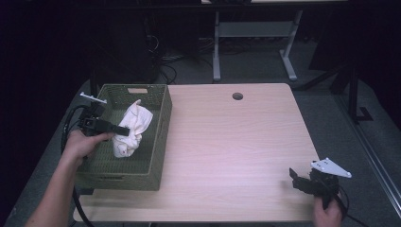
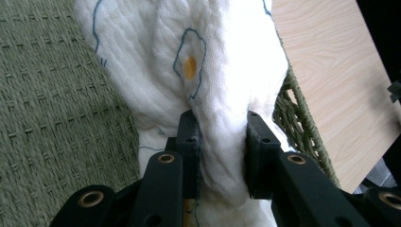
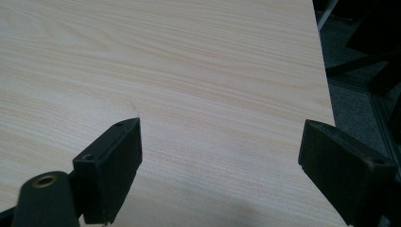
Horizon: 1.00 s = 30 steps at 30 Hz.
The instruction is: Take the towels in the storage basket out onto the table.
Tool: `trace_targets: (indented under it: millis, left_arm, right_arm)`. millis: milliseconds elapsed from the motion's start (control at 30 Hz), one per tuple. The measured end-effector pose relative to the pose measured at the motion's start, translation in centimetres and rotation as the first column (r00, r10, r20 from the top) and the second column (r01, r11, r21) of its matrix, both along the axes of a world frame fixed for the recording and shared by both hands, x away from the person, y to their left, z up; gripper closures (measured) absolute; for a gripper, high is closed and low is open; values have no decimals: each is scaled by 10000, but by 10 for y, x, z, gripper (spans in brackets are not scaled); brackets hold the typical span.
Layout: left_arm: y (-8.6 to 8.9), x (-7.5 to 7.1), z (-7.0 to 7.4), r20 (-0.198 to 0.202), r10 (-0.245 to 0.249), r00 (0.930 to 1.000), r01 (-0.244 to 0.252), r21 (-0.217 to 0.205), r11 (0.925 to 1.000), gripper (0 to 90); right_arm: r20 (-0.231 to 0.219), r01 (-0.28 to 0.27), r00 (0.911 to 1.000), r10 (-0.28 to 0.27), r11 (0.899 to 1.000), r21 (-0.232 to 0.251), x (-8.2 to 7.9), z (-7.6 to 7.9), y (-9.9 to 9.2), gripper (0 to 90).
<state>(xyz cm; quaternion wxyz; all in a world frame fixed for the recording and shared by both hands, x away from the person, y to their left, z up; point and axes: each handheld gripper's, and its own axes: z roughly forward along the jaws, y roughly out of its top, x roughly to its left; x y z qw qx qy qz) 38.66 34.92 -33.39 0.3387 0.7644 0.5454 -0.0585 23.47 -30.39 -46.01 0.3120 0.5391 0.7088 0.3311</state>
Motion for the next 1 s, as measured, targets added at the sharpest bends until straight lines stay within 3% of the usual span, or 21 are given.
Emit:
trace_targets:
  millis: [167, 433, 667, 1000]
  left_arm:
    - [4, -4, 5, 151, 27, 9999, -22, -356, 9994, 710]
    - [3, -7, 17, 409, -64, 9991, 88, -595, 9982, 710]
    - [-4, -8, 23, 566, -239, 9981, 271, -563, 9980, 711]
    - [-21, -8, 43, 872, -561, 9946, 600, -418, 9973, 710]
  right_arm:
    - [-5, 1, 10000, -1, 10000, 9, 0, 0, 2, 139]
    - [29, 5, 10000, -5, 10000, -30, 0, 1, 2, 139]
    - [60, 26, 10000, -26, 10000, -34, 0, 1, 1, 139]
    - [85, 20, 10000, -19, 10000, -22, 0, 2, 0, 139]
